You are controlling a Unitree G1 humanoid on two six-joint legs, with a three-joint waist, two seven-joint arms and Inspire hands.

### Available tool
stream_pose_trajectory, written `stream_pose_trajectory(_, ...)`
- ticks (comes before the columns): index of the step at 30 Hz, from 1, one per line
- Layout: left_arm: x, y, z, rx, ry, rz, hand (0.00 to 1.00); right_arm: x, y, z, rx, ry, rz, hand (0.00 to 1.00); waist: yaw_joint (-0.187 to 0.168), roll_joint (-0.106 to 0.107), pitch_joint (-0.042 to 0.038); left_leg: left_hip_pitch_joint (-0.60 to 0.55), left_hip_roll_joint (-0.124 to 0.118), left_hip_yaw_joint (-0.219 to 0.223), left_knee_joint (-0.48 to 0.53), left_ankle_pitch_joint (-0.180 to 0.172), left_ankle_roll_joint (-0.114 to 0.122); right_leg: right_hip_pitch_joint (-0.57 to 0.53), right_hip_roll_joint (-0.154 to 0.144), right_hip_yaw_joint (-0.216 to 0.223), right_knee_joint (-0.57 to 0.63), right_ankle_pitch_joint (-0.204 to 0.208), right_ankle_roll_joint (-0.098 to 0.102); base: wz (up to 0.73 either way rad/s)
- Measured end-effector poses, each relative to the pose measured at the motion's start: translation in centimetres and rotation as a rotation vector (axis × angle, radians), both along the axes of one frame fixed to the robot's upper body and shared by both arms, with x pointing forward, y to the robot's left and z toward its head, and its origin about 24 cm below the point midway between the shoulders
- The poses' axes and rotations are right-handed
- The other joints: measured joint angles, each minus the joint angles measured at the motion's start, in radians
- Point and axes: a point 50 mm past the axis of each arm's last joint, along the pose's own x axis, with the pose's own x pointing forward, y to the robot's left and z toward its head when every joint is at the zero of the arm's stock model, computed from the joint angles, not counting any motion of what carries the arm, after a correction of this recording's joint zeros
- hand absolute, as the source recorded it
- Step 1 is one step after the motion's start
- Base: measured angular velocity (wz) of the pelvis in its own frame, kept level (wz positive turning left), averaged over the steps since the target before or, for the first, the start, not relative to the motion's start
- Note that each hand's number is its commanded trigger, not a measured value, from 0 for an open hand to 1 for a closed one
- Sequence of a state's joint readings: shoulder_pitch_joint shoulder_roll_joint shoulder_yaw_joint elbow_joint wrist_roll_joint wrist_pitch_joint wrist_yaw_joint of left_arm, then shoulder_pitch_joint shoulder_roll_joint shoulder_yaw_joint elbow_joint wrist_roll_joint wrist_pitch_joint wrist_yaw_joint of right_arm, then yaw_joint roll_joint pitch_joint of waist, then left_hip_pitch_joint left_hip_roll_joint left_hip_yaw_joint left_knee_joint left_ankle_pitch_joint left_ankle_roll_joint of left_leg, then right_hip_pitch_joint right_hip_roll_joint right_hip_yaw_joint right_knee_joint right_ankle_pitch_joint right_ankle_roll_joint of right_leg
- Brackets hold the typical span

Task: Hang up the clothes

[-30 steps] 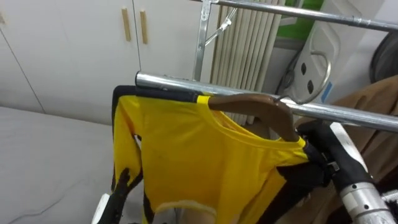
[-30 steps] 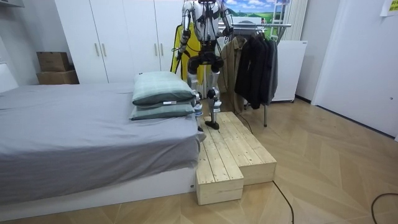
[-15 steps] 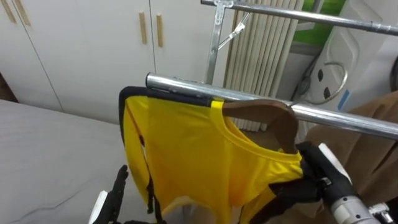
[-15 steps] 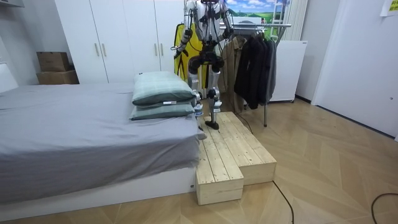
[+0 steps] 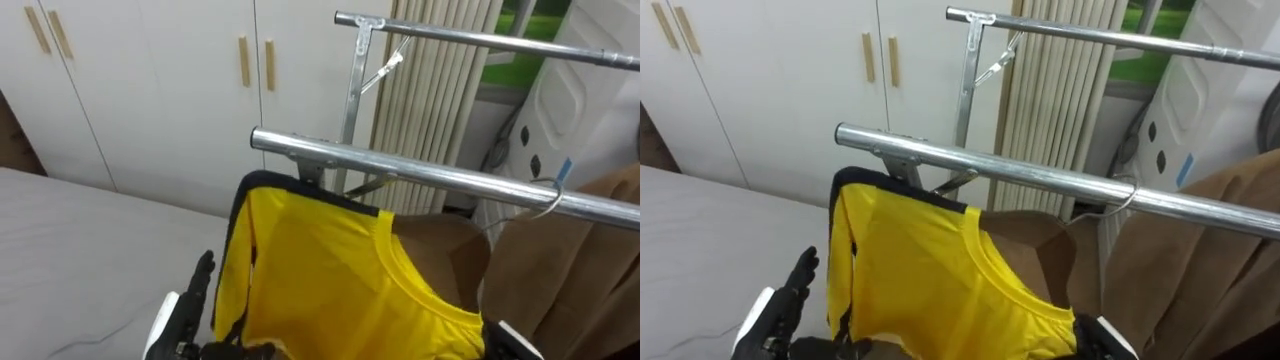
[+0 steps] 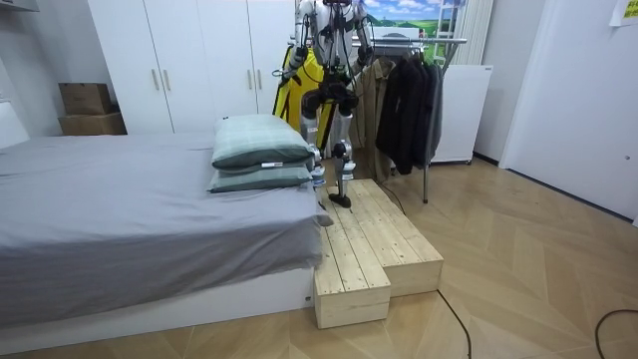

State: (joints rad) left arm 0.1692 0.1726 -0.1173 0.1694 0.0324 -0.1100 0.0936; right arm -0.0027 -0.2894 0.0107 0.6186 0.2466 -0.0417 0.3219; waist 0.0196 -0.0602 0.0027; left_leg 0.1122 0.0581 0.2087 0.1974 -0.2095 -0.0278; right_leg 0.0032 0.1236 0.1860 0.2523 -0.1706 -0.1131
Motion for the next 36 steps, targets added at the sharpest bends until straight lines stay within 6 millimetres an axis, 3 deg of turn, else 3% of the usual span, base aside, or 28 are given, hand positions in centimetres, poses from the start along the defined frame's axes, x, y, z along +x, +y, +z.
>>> stream_pose_trajectory(9,0.3,-0.2,1.1,0.001,-0.049,-0.01,0.0,-1.0,-1.1,-2.0,0.134,0.082,-0.164,1.0,-0.018,-0.006,0.0034,-0.001,-0.001,-0.017,-0.002,0.0,0.0,0.009,-0.002,-0.011,-0.015,0.0,0.0,0.04)
stream_pose_trajectory(17,0.4,-0.2,1.3,0.002,-0.06,-0.012,0.0,-1.0,-1.1,-2.2,0.145,0.089,-0.165,1.0,-0.018,-0.014,-0.0027,-0.001,0.001,-0.021,-0.004,0.0,0.0,0.018,-0.002,-0.017,-0.032,0.001,-0.002,0.01)
stream_pose_trajectory(18,0.4,-0.2,1.3,0.004,-0.06,-0.011,0.0,-0.9,-1.1,-2.2,0.144,0.088,-0.164,0.81,-0.018,-0.014,-0.0028,-0.001,0.001,-0.021,-0.005,0.0,0.0,0.018,-0.002,-0.017,-0.032,0.001,-0.002,0.0)
stream_pose_trajectory(20,0.4,-0.2,1.3,0.004,-0.061,-0.007,0.0,-0.8,-1.1,-2.2,0.14,0.085,-0.165,0.0,-0.018,-0.014,-0.0027,0.001,0.002,-0.021,-0.01,0.0,0.0,0.018,-0.001,-0.016,-0.031,0.001,-0.002,0.0)
stream_pose_trajectory(26,0.4,-0.2,1.3,0.002,-0.061,-0.007,0.0,-0.6,-1.3,-2.2,0.107,0.092,-0.199,0.0,-0.019,-0.014,0.0,0.002,0.003,-0.022,-0.011,0.0,0.0,0.02,-0.001,-0.022,-0.034,0.001,-0.002,0.02)
stream_pose_trajectory(30,0.4,-0.2,1.3,0.0,-0.061,-0.006,0.0,-0.6,-1.5,-2.4,0.091,0.111,-0.222,0.0,-0.024,-0.004,0.0085,0.001,0.003,-0.022,-0.012,0.0,0.0,0.02,-0.001,-0.02,-0.036,0.001,-0.002,0.0)
stream_pose_trajectory(36,0.3,-0.2,1.1,0.003,-0.05,-0.005,0.0,-0.2,-1.4,-2.1,0.009,0.109,-0.185,0.0,-0.025,0.001,0.0062,0.002,0.003,-0.018,-0.012,0.0,0.0,0.017,0.001,-0.016,-0.031,0.001,-0.002,-0.02)
